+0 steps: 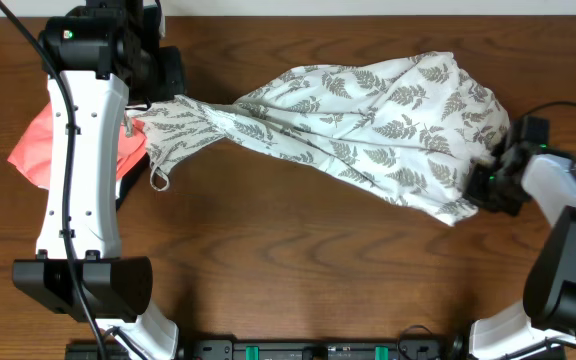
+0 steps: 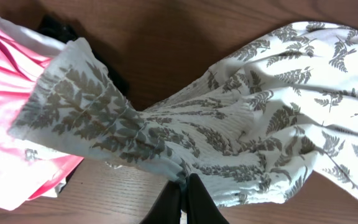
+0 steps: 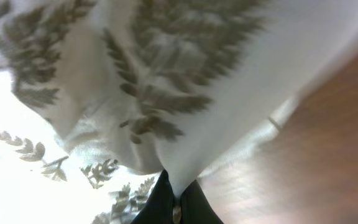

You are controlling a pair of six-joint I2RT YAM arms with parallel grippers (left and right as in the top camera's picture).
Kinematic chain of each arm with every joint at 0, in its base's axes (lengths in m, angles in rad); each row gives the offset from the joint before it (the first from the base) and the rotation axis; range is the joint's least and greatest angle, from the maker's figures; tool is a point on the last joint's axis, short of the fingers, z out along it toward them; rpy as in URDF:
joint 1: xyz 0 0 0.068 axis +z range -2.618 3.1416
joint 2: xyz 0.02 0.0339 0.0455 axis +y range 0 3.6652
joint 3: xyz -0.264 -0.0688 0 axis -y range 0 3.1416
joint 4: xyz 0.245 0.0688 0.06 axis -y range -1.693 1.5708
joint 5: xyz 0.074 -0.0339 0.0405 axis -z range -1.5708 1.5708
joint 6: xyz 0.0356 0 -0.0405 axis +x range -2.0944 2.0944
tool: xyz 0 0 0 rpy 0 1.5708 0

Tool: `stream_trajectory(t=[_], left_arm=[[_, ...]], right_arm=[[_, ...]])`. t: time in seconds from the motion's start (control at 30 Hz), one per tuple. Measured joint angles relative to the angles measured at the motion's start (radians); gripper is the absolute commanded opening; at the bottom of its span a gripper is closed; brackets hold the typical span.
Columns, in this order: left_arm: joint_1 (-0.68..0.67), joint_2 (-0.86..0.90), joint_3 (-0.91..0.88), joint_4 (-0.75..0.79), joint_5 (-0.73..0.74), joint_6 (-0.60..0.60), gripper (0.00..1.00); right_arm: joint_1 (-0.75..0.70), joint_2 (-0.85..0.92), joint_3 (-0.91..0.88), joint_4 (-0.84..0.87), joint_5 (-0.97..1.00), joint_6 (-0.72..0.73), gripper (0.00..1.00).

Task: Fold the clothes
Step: 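Grasp the shirt's lower right corner with the right gripper and pull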

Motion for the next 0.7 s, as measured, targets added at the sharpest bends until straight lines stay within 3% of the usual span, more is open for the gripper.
stream_trajectory(t=[0.13,0.23,0.33,0.5,0.7], left_arm=[[0.000,0.000,0.000,0.000,0.000,0.000,0.06],[0.000,0.000,0.000,0.000,0.000,0.000,0.06],[0.000,0.000,0.000,0.000,0.000,0.000,0.06],[0.000,0.000,0.000,0.000,0.000,0.000,0.06],[0.000,0.000,0.000,-0.002,0.000,0.000,0.06]], right_arm=[[-0.087,-0.077,0.101,-0.091,0.096,0.000,0.01],[-0.146,-0.181,0.174,-0.112,0.171,0.000,0.07],[-0.174,-0.264,0.208,-0.115,0.211,-0.003,0.23],[-0.182,-0.293,0.207,-0.168,0.211,-0.010,0.39],[-0.182,-0.251,0.140,-0.183,0.168,-0.014,0.36]])
